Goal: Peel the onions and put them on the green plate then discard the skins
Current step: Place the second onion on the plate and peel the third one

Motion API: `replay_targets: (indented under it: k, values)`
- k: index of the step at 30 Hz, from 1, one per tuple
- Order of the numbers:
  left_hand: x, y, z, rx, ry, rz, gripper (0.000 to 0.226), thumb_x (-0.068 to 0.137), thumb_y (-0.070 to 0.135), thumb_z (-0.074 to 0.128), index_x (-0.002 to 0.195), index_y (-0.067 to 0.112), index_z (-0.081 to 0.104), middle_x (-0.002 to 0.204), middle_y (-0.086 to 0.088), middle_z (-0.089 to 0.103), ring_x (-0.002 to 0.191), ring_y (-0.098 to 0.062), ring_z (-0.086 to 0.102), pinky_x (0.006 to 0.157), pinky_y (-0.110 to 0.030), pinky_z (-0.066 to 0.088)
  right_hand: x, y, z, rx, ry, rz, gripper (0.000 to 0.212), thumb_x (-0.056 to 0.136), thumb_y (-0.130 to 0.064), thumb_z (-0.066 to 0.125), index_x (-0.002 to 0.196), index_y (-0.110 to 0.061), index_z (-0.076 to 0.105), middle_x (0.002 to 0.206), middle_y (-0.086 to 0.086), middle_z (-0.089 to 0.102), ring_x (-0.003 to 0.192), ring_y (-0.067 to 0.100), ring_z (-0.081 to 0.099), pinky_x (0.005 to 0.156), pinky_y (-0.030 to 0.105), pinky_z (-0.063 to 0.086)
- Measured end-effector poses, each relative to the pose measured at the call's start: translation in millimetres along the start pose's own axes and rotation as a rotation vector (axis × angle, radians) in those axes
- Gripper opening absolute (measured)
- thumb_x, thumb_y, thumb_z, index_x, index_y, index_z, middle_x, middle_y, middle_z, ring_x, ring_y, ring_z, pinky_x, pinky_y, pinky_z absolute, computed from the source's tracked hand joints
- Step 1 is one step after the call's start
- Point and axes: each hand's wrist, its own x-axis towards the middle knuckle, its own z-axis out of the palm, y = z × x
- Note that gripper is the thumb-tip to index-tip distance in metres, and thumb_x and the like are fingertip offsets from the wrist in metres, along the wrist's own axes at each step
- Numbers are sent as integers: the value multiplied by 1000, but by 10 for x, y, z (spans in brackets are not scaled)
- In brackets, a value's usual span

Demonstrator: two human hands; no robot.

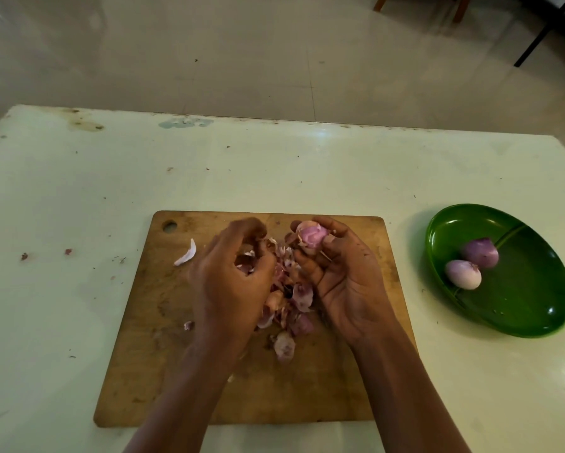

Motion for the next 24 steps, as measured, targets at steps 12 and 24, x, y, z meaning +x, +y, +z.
replay_targets:
  k: [12, 24]
  values:
    - [-12, 197, 64, -169, -73, -161, 24, 77, 50, 68, 94, 33, 63, 88, 21, 66, 81, 2, 66, 68, -18, 55, -15, 3, -3, -52, -65, 25, 34, 73, -7, 62, 107, -8, 65, 96, 13, 73, 81, 19, 71, 65, 25, 58]
    - [-3, 324, 95, -582, -31, -616, 16, 72, 9, 74, 84, 13, 65, 70, 0, 69, 57, -13, 64, 50, -24, 52, -36, 49, -13, -163, -132, -43, 33, 72, -4, 65, 105, -5, 67, 104, 15, 73, 97, 28, 70, 81, 34, 59]
